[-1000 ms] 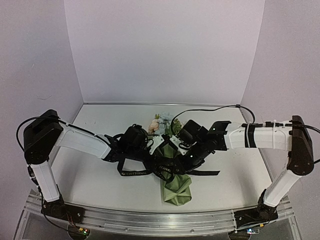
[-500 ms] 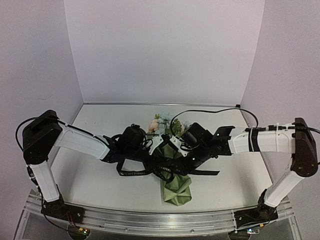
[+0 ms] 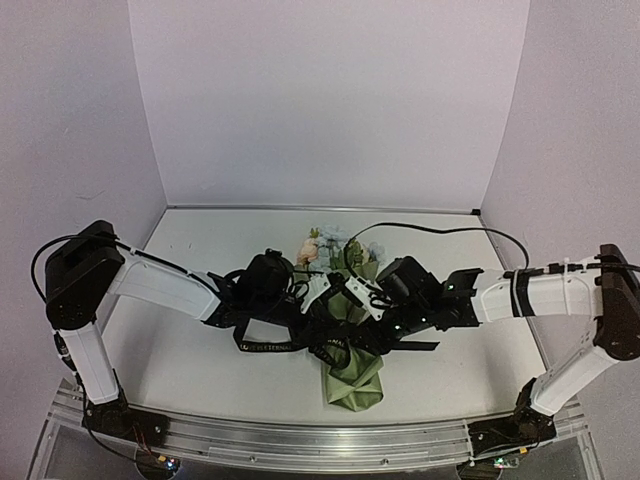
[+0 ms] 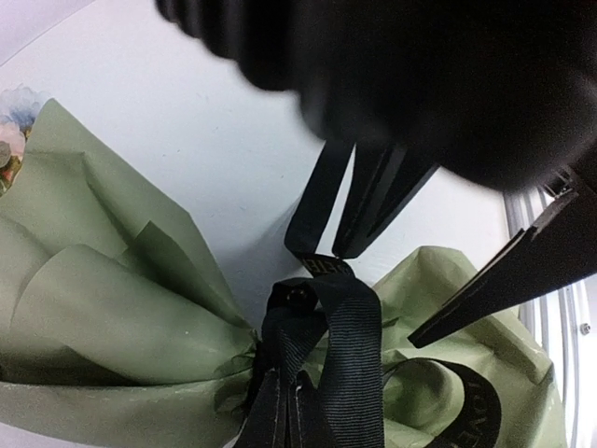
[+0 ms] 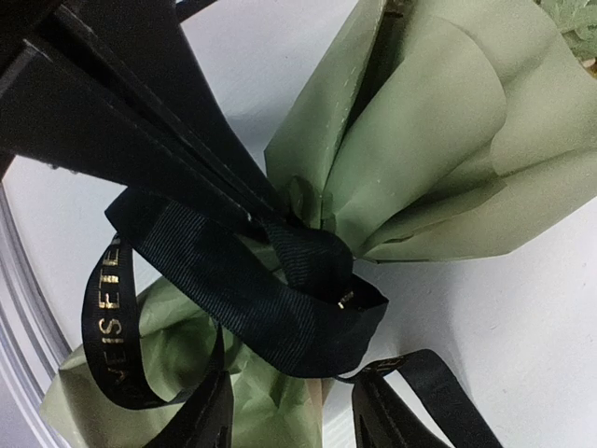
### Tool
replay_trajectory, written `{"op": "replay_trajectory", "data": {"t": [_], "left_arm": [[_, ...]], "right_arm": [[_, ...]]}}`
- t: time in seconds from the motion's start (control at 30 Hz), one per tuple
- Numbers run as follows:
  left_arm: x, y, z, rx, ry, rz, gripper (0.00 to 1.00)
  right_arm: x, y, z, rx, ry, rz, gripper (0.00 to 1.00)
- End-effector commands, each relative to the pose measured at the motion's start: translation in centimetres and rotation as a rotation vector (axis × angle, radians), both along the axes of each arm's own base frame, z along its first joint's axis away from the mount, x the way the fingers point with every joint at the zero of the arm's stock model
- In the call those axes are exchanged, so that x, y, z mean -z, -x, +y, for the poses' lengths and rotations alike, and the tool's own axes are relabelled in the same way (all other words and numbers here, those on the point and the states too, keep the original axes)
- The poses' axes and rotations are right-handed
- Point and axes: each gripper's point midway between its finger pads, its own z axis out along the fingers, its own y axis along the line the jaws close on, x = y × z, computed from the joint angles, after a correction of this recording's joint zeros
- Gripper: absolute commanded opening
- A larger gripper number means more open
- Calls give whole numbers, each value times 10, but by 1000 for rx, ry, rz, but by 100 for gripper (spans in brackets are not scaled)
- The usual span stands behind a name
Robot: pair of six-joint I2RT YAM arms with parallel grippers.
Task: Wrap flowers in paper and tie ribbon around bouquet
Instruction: Tie the half-tied ribbon around the folded bouquet.
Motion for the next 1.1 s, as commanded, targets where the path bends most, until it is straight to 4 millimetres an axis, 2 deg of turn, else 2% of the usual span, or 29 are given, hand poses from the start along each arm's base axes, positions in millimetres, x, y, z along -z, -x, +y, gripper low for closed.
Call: {"op": "replay_trajectory", "data": {"t": [0.0, 0.17, 0.5, 0.57, 0.77, 0.9, 1.07], "left_arm": [[-25, 0, -17, 42, 70, -39, 1], [-26, 2, -18, 53, 77, -32, 0], [-21, 5, -19, 72, 65, -14, 1], [-21, 7, -20, 87, 64, -14, 1], [-18, 13, -22, 143, 47, 33, 1], [-13, 18, -22, 168, 29, 59, 1], [-9, 17, -21, 180, 10, 83, 1]], "right_arm": [[-43, -4, 15, -129, -107, -187, 45], [-48, -11, 3, -110, -104, -220, 50], [-56, -22, -16, -52, -187, -143, 53], [-60, -19, -15, -68, -215, -125, 53], [-85, 24, 6, -329, -350, -41, 59], [-84, 57, -1, -498, -301, 15, 60], [-71, 96, -19, -716, -166, 46, 62]]}}
